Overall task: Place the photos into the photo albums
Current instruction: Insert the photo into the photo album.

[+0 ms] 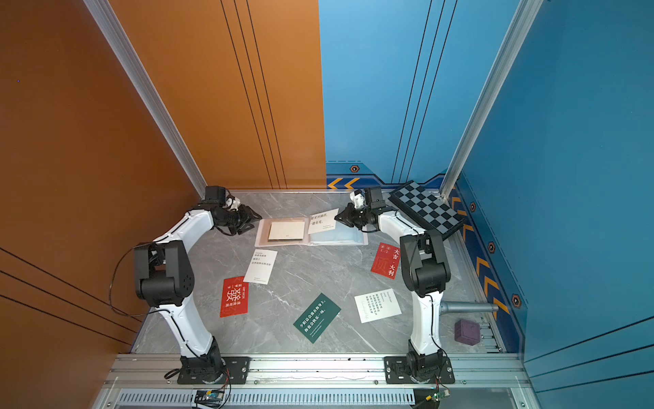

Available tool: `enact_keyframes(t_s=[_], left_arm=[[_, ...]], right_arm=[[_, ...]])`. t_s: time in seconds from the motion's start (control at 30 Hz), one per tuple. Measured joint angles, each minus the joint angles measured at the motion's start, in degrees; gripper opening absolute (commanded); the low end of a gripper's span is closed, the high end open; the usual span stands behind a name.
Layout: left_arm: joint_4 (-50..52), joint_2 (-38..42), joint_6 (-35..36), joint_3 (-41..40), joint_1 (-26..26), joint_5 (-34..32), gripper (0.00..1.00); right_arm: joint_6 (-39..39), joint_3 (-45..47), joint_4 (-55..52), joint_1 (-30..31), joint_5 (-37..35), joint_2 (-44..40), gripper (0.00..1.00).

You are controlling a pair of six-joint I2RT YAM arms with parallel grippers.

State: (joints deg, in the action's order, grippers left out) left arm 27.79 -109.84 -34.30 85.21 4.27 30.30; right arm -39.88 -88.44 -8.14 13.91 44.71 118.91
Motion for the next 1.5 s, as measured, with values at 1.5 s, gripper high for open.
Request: enact_keyframes(t_s=[1.5], left_arm=[[2.91, -3.63, 0.04, 0.76, -0.98, 0.39, 0.54]], right_arm=[[-1.03, -2.16, -0.44, 3.41, -4.55, 3.85, 0.03]])
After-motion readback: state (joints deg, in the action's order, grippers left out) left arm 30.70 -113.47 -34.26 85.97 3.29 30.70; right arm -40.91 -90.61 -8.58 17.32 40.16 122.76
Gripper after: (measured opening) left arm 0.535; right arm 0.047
